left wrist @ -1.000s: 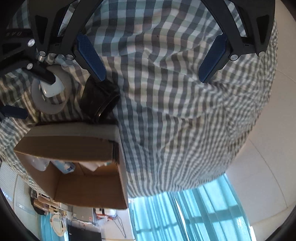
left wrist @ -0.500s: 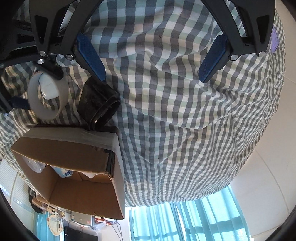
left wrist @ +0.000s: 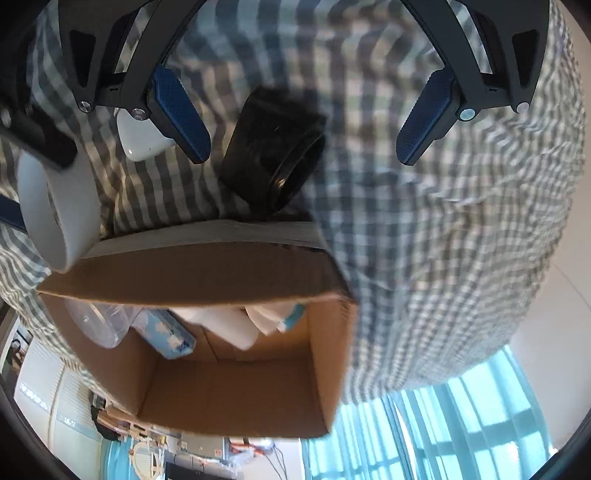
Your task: Organize objects
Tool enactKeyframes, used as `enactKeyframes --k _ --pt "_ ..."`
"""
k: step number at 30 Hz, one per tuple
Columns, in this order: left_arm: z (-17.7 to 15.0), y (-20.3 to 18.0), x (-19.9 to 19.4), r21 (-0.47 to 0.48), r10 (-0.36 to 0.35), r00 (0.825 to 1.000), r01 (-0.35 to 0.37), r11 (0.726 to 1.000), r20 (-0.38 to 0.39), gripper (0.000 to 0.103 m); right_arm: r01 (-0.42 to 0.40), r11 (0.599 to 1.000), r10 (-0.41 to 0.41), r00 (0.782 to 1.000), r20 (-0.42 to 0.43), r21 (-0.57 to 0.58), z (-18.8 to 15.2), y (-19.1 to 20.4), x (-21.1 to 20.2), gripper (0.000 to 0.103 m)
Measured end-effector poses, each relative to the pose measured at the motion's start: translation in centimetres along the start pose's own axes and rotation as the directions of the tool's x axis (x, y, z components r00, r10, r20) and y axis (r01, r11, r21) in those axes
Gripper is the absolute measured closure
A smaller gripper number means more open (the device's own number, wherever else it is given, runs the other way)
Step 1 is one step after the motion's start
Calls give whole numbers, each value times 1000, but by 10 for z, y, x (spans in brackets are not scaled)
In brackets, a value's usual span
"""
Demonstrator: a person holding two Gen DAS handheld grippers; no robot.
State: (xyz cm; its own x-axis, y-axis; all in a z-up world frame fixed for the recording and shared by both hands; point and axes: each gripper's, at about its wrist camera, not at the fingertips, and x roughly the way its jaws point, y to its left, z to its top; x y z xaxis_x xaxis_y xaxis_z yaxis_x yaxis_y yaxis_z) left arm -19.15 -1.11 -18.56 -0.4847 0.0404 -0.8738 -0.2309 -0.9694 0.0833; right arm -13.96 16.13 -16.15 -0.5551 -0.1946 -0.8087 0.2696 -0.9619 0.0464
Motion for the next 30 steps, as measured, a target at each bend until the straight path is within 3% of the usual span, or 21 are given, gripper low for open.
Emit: enactKeyframes --k 5,10,12,18,30 --pt "0 -5 24 2 -30 998 30 1000 -59 3 -10 1000 10 1000 -28 -13 -3 4 11 20" --pt "-2 -18 38 68 13 994 -5 998 -112 25 -14 1000 13 999 -41 -13 -5 3 14 20" --pt "-2 -19 33 75 13 996 -6 997 -87 42 -10 1000 9 999 -44 -11 -6 2 15 20" --pt "-5 -14 13 56 -2 999 4 998 -49 48 6 1000 -7 998 -62 -4 -11 1 15 20" --pt "-33 -1 -61 -35 -54 997 56 998 56 50 46 999 -45 999 23 -17 -22 11 -34 20"
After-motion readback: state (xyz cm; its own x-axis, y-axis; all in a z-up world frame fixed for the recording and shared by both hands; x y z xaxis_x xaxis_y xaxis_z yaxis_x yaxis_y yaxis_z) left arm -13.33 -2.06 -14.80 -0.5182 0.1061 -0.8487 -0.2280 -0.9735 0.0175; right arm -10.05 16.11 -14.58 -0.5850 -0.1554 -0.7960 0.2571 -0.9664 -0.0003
